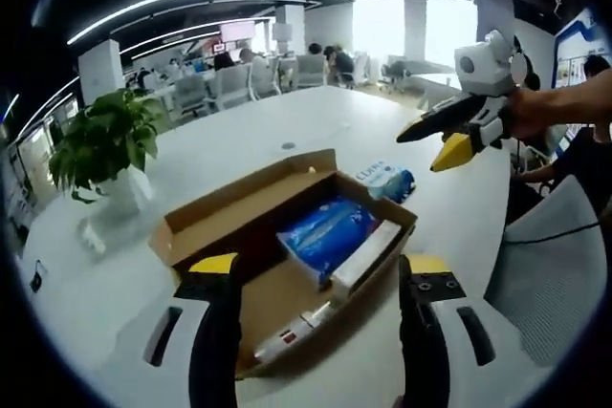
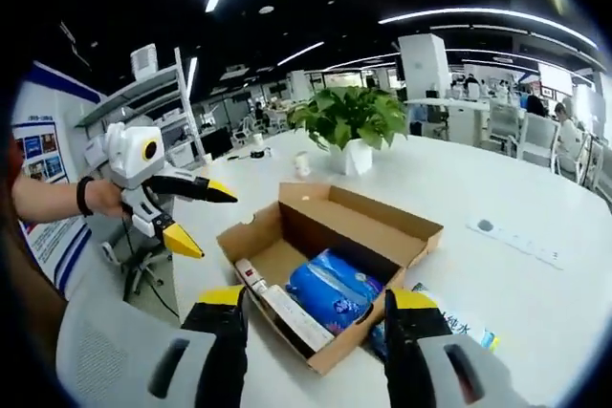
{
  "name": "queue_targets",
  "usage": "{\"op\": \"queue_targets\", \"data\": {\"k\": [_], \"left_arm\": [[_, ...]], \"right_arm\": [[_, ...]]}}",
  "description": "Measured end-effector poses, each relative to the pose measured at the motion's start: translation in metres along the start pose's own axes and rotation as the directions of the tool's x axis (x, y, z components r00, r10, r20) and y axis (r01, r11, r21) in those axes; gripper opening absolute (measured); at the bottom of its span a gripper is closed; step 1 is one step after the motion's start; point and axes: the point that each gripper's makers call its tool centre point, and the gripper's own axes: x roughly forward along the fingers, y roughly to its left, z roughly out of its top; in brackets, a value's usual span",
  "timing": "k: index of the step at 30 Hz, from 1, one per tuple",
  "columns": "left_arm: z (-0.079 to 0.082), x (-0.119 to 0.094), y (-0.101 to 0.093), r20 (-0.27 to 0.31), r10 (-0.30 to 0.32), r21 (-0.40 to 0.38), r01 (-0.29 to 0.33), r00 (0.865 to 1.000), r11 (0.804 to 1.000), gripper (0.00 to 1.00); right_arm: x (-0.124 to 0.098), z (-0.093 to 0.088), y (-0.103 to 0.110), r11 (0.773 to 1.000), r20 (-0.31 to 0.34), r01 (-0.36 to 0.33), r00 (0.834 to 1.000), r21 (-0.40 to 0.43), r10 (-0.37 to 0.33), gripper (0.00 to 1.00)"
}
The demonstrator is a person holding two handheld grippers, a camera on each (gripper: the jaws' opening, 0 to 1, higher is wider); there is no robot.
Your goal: Operate the shoe box by opening the lid, removing the specified soft item, and placing it in the target area until the item is outside and the box remains undamaged.
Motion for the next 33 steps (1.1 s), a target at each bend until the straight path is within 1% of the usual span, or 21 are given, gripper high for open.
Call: {"op": "queue_targets", "data": {"k": [2,4,6,8,9,10,11,15,17,19,20,21,22,23,24,25,26,27,28,29,33], "left_arm": [[0.002,0.003,0.003,-0.006,0.0,0.011,0.0,1.0,1.0,0.67],[0.003,0.004,0.003,-0.01,-0.003,0.015,0.003,1.0,1.0,0.67],[0.003,0.005,0.002,-0.012,-0.008,0.02,0.008,1.0,1.0,0.66],[0.003,0.006,0.0,-0.015,-0.015,0.024,0.015,1.0,1.0,0.66],[0.002,0.006,-0.001,-0.018,-0.018,0.03,0.019,1.0,0.999,0.66],[0.001,0.006,-0.001,-0.02,-0.021,0.032,0.021,1.0,0.999,0.66],[0.0,0.007,-0.001,-0.022,-0.024,0.033,0.025,0.999,0.999,0.66],[-0.003,0.009,0.004,-0.02,-0.032,0.023,0.033,0.999,0.999,0.66],[-0.004,0.008,0.005,-0.018,-0.035,0.017,0.035,0.999,0.999,0.66],[-0.005,0.007,0.007,-0.014,-0.035,0.013,0.035,0.999,0.999,0.66],[-0.005,0.006,0.008,-0.012,-0.034,0.01,0.034,0.999,0.999,0.66],[-0.006,0.005,0.01,-0.01,-0.032,0.006,0.032,0.999,0.999,0.66],[-0.006,0.004,0.011,-0.009,-0.031,0.003,0.031,0.999,1.0,0.66],[-0.007,0.003,0.014,-0.007,-0.029,-0.001,0.029,1.0,1.0,0.66],[-0.007,0.003,0.015,-0.006,-0.027,-0.003,0.027,1.0,1.0,0.66],[-0.008,0.002,0.017,-0.004,-0.024,-0.006,0.024,1.0,1.0,0.66],[-0.008,0.001,0.018,-0.003,-0.023,-0.009,0.023,1.0,1.0,0.66],[-0.009,0.0,0.019,0.0,-0.021,-0.014,0.021,1.0,1.0,0.66],[-0.01,-0.001,0.02,0.001,-0.02,-0.017,0.02,1.0,1.0,0.66],[-0.01,-0.002,0.021,0.002,-0.02,-0.02,0.02,1.0,1.0,0.66],[-0.015,-0.004,0.024,-0.001,-0.019,-0.028,0.019,1.0,0.999,0.66]], "right_arm": [[0.008,-0.001,-0.002,1.0,-0.032,-0.005,0.999,-0.023,0.004,0.54],[0.018,-0.003,0.002,0.999,-0.075,-0.031,0.997,-0.043,0.028,0.54],[0.028,-0.004,0.0,0.996,-0.111,-0.035,0.993,-0.078,0.027,0.53],[0.037,-0.007,-0.002,0.992,-0.156,-0.048,0.987,-0.118,0.029,0.54],[0.042,-0.011,-0.003,0.987,-0.191,-0.057,0.981,-0.15,0.028,0.54],[0.044,-0.012,-0.004,0.985,-0.202,-0.06,0.979,-0.161,0.027,0.54],[0.049,-0.013,-0.005,0.978,-0.229,-0.069,0.973,-0.196,0.023,0.54],[0.066,-0.013,-0.008,0.966,-0.278,-0.097,0.96,-0.241,0.027,0.55],[0.074,-0.015,-0.012,0.954,-0.317,-0.116,0.948,-0.277,0.023,0.55],[0.082,-0.019,-0.013,0.936,-0.363,-0.15,0.931,-0.318,0.026,0.55],[0.088,-0.021,-0.012,0.919,-0.389,-0.18,0.921,-0.35,0.032,0.55],[0.091,-0.022,-0.014,0.91,-0.408,-0.191,0.913,-0.368,0.027,0.55],[0.094,-0.024,-0.016,0.905,-0.421,-0.194,0.907,-0.378,0.018,0.55],[0.099,-0.026,-0.016,0.895,-0.443,-0.214,0.896,-0.392,0.021,0.55],[0.102,-0.027,-0.016,0.893,-0.452,-0.222,0.892,-0.392,0.023,0.55],[0.105,-0.033,-0.017,0.881,-0.487,-0.247,0.873,-0.404,0.021,0.56],[0.107,-0.037,-0.016,0.867,-0.508,-0.27,0.861,-0.419,0.022,0.57],[0.11,-0.041,-0.016,0.847,-0.524,-0.291,0.852,-0.445,0.018,0.57],[0.113,-0.043,-0.017,0.839,-0.529,-0.295,0.848,-0.457,0.01,0.57],[0.114,-0.046,-0.016,0.834,-0.542,-0.306,0.84,-0.458,0.011,0.57],[0.123,-0.047,-0.017,0.85,-0.541,-0.304,0.841,-0.431,0.026,0.57]]}}
